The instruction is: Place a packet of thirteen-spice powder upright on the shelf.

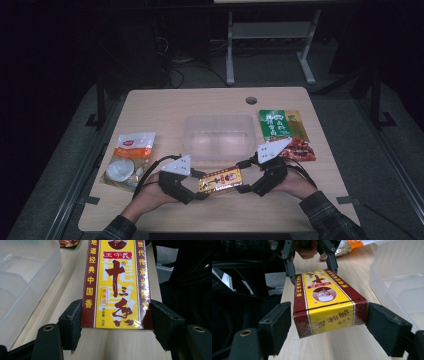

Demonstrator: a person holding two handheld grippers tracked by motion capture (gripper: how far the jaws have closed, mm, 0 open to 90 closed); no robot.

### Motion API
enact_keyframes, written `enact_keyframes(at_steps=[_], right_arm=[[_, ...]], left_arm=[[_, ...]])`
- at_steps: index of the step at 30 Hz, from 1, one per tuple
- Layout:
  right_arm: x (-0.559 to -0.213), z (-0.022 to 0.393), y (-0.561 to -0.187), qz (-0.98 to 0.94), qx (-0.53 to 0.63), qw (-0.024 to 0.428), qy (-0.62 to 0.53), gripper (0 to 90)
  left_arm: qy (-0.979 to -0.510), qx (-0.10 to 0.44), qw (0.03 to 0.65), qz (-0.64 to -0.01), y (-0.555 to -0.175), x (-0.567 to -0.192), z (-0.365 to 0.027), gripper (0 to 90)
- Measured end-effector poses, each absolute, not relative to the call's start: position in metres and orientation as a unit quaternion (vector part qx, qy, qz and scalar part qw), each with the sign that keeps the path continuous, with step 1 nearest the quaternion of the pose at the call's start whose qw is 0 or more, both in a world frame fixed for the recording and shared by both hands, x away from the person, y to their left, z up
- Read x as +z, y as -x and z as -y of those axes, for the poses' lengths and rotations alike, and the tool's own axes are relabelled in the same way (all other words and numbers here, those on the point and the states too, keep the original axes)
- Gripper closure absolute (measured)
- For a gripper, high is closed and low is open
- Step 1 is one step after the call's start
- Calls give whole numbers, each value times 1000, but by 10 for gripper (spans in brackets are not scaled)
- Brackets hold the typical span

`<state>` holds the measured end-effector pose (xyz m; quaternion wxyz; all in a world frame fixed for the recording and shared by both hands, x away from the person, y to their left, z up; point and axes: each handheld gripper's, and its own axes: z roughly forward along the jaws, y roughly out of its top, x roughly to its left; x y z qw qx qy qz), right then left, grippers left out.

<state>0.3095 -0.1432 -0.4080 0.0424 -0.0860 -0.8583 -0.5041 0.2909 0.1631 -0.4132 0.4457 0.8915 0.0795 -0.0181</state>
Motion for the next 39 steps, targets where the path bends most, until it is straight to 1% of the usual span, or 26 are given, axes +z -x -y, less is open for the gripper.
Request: enact_keyframes(at_steps=[3, 4, 8, 17, 26, 39], right_arm=[[-408, 142, -308, 861, -501, 43, 82, 261], [-408, 141, -307, 862, -500, 37, 79, 265], [-408, 141, -306, 862, -500, 37, 76, 279], [-402, 138, -303, 855, -512, 24, 75, 281], [-384, 131, -305, 835, -545, 3, 73, 277], [-384, 128, -303, 831, -552, 14, 67, 287]], left_arm=[[-890, -20, 448, -79, -291, -413, -163, 321], [-890, -21, 449, -79, -291, -413, -163, 321], [-891, -32, 447, -77, -292, -416, -163, 320], [-897, -45, 432, -83, -293, -424, -155, 319], [-898, -47, 429, -81, -297, -429, -138, 319], [-904, -50, 420, -66, -297, -435, -122, 319]])
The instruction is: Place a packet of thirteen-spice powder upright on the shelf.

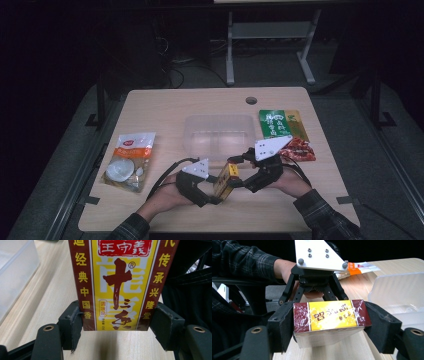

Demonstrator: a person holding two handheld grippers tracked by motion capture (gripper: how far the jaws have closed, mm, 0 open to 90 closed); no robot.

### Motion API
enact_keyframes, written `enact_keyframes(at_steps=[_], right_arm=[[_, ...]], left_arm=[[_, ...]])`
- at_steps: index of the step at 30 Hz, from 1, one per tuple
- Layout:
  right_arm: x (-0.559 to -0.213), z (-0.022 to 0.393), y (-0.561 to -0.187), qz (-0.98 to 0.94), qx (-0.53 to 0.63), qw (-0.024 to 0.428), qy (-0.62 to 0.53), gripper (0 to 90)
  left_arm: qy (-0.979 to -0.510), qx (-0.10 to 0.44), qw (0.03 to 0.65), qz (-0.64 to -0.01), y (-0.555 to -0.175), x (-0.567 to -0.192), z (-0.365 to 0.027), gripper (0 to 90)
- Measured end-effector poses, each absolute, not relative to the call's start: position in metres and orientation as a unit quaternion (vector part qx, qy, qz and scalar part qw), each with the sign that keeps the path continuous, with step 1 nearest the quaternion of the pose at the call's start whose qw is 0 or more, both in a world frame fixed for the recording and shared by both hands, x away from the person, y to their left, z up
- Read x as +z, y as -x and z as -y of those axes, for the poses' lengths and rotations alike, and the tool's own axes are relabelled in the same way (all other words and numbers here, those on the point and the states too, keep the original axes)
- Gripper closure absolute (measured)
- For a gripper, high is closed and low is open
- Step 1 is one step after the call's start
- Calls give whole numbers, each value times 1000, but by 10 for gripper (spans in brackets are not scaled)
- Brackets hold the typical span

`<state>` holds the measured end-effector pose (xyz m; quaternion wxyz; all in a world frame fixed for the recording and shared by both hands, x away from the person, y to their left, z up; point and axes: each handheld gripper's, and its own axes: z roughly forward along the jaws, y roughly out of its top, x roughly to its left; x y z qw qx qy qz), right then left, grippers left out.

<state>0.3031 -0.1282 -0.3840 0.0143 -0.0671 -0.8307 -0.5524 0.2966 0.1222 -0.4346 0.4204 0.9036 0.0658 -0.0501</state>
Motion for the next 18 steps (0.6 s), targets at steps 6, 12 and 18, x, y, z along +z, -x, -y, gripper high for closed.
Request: enact_keyframes(at_steps=[6, 12, 18], right_arm=[[-385, 125, -302, 833, -549, 15, 68, 292], [-385, 123, -304, 834, -547, 28, 71, 303], [-386, 122, -303, 839, -538, 25, 70, 309]], left_arm=[[-903, -52, 420, -70, -296, -436, -122, 318], [-907, -49, 411, -74, -295, -439, -120, 303], [-913, -32, 394, -97, -294, -441, -130, 223]])
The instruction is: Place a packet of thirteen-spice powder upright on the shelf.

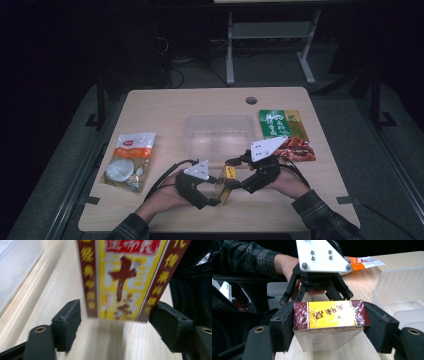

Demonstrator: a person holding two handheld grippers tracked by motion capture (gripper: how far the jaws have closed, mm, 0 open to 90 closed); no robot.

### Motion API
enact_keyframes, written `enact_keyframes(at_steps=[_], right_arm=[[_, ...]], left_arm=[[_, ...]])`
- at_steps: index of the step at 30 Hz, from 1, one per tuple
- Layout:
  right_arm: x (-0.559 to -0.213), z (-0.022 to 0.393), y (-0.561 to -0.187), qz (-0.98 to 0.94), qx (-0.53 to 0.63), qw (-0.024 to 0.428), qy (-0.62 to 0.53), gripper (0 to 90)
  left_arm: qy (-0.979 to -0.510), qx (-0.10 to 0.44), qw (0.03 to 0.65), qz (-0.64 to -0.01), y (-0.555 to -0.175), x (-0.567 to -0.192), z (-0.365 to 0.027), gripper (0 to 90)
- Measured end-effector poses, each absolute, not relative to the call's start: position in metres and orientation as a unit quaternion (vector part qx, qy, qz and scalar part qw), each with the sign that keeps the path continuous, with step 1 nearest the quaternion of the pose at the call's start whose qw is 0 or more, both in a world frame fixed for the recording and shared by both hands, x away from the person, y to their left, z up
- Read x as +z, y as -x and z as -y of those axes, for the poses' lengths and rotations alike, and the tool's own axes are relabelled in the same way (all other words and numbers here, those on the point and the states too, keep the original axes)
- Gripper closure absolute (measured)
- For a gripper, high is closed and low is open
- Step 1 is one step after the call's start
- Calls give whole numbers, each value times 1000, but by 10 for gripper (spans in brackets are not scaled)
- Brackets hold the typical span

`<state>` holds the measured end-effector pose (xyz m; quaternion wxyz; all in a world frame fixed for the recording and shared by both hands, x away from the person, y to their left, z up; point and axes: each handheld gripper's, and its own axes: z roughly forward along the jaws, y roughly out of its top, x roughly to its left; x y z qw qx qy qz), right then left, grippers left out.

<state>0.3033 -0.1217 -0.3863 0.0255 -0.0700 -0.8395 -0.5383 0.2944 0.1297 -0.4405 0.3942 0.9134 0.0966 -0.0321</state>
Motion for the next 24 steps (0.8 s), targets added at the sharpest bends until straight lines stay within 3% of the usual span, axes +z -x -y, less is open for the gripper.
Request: enact_keyframes(at_steps=[24], right_arm=[[-369, 114, -323, 872, -487, -8, 56, 312]], left_arm=[[-908, 25, 366, -201, -273, -441, -206, 206]])
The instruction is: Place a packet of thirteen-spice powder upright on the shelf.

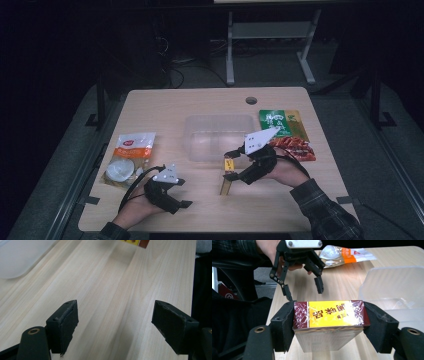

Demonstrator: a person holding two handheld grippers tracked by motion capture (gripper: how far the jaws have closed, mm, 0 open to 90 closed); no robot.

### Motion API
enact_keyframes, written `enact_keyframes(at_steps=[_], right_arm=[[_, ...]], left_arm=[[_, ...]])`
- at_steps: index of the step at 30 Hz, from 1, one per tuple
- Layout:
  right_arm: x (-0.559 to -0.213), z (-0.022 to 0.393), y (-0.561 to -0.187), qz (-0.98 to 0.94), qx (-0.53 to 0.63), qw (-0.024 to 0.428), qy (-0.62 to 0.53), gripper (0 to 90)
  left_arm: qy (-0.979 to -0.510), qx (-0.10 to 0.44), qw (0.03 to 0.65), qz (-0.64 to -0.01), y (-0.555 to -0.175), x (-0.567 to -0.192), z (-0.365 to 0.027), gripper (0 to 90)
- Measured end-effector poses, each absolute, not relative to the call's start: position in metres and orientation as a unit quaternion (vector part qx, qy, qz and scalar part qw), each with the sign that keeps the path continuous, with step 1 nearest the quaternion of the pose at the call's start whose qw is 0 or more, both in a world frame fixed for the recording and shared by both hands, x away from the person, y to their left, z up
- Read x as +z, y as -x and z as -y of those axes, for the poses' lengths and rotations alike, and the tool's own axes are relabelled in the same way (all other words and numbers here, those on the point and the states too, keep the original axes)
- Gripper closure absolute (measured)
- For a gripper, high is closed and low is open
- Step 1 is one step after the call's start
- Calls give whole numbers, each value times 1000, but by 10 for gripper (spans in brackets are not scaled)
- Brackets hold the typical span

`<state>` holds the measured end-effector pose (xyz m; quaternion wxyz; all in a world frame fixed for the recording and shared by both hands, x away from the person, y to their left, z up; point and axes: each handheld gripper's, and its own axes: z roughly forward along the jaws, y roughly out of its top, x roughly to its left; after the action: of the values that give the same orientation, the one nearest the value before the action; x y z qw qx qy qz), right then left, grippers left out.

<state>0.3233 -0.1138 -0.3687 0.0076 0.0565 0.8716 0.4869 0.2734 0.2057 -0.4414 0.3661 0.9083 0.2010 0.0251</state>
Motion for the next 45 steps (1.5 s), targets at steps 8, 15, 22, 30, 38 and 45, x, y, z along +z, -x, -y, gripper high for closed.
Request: enact_keyframes(at_steps=[8, 15, 22, 30, 38, 45], right_arm=[[-348, 113, -340, -870, 490, 16, -47, 313], [-330, 112, -353, -867, 496, 24, -49, 313], [-315, 109, -367, -870, 490, 32, -48, 313], [-305, 105, -393, -872, 485, 48, -42, 314], [-303, 95, -418, -877, 475, 59, -38, 313], [-310, 85, -435, -880, 470, 51, -50, 313]], left_arm=[[-905, 27, 371, -205, -276, -443, -209, 206], [-905, 25, 371, -208, -277, -445, -208, 205], [-908, 28, 366, -205, -277, -445, -210, 205], [-906, 26, 370, -205, -277, -445, -210, 205], [-903, 25, 374, -208, -276, -444, -209, 205], [-905, 23, 372, -205, -276, -444, -210, 205]])
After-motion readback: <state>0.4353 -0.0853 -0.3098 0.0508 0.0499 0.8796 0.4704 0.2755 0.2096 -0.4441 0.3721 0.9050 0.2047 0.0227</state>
